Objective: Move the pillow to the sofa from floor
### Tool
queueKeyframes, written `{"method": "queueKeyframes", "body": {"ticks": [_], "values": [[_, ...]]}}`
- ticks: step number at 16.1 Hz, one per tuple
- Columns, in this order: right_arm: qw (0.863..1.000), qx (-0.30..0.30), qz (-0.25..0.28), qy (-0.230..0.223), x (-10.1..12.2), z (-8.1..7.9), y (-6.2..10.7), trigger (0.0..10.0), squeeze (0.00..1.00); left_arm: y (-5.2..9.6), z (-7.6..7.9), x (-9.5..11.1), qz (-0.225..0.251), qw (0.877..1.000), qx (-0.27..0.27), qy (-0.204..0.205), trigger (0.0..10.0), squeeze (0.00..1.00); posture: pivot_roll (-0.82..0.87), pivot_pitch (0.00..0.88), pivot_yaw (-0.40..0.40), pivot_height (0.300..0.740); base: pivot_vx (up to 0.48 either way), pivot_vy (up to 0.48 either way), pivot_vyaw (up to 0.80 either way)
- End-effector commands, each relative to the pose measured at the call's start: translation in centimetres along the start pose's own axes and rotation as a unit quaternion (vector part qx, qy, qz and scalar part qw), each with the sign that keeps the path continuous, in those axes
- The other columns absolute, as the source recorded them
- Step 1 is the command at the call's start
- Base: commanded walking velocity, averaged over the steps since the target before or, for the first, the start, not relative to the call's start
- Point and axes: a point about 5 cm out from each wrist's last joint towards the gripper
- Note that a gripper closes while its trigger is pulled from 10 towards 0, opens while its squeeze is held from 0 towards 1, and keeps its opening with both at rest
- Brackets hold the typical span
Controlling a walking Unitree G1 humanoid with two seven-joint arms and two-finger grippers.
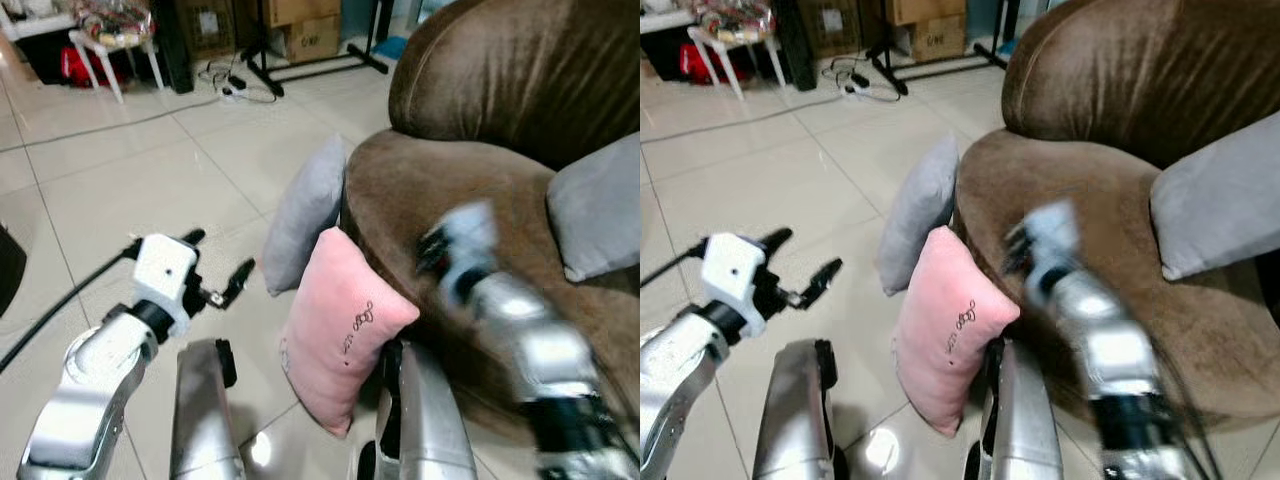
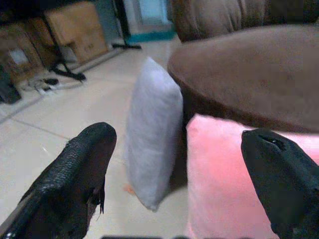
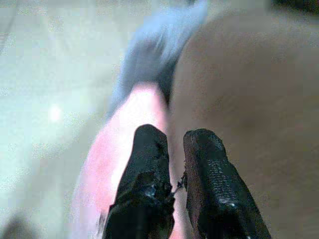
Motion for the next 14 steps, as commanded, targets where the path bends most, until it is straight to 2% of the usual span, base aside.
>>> {"method": "queueKeyframes", "body": {"ticks": [1,4,7,11,14], "values": [[0.998,0.030,-0.049,0.035,-2.2,-1.0,-1.6,10.0,1.00,-0.2,0.6,0.0,-0.015,0.999,-0.037,-0.009,10.0,0.00,0.04,0.000,-0.037,0.440,0.000,0.000,0.00],[0.992,0.057,-0.099,0.048,-4.6,-2.9,-3.6,10.0,1.00,-0.5,1.0,-0.1,-0.026,0.997,-0.066,-0.012,10.0,0.00,0.05,0.000,-0.032,0.440,0.000,0.000,0.00],[0.985,0.045,-0.136,0.097,-6.5,-4.1,-5.1,10.0,1.00,-0.4,0.9,-0.2,-0.047,0.995,-0.089,-0.019,10.0,0.00,0.09,0.000,-0.021,0.440,0.000,0.000,0.00],[0.992,0.019,-0.095,0.085,-5.1,-3.9,-5.9,10.0,1.00,0.4,0.7,0.4,-0.047,0.994,-0.094,-0.018,10.0,0.00,0.10,0.025,-0.011,0.440,0.000,0.000,0.00],[0.994,-0.016,-0.071,0.085,-4.1,-3.0,-6.2,10.0,1.00,0.6,0.7,1.1,-0.042,0.994,-0.095,-0.017,10.0,0.00,0.12,0.058,-0.010,0.440,0.000,0.000,0.00]]}}
Point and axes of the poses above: a point about 5 cm out from each wrist's last joint towards the gripper, its own y axis pointing back from the gripper into the wrist, its own x axis along the axis of the wrist's last joint, z = x × y, and after that the axes turned 1 degree about y, right-handed
